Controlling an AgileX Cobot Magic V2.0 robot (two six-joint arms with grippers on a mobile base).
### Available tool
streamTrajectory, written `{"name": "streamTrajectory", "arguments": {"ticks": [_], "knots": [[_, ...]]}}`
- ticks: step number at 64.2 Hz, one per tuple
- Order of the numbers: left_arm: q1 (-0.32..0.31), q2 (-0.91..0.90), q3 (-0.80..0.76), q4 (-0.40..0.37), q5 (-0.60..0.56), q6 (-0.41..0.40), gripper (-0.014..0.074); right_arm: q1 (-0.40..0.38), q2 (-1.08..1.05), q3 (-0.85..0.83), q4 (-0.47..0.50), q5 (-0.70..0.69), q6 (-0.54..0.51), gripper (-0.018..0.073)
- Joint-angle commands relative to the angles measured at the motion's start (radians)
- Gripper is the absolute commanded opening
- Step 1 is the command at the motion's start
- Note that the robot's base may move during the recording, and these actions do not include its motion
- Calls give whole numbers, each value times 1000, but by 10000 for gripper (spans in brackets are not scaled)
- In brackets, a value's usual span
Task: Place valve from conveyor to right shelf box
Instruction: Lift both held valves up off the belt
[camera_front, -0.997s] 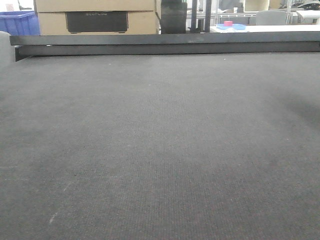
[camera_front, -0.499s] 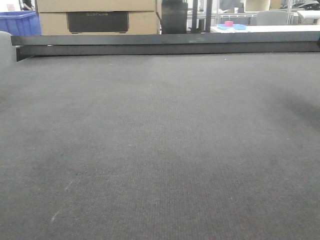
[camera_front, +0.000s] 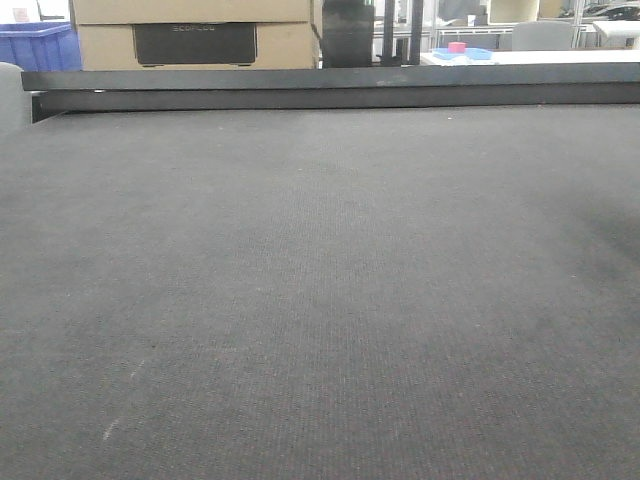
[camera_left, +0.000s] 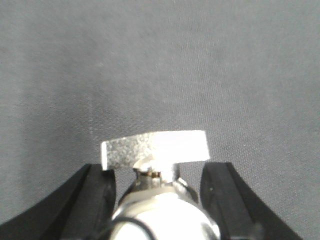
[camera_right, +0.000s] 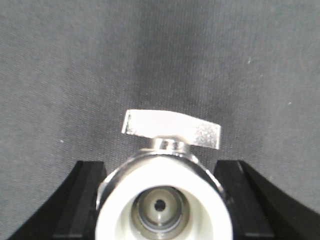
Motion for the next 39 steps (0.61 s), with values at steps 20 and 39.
{"name": "streamTrajectory", "arguments": {"ticks": [20,39], "knots": [[-6,-337,71,-7,-190,-8,-111,-1,-322,-5,-3,-147,-1,-153],[-6,-486,71,-7,-276,-8,-111,-1,-543,-5,-3,-257,-1,-153]]}}
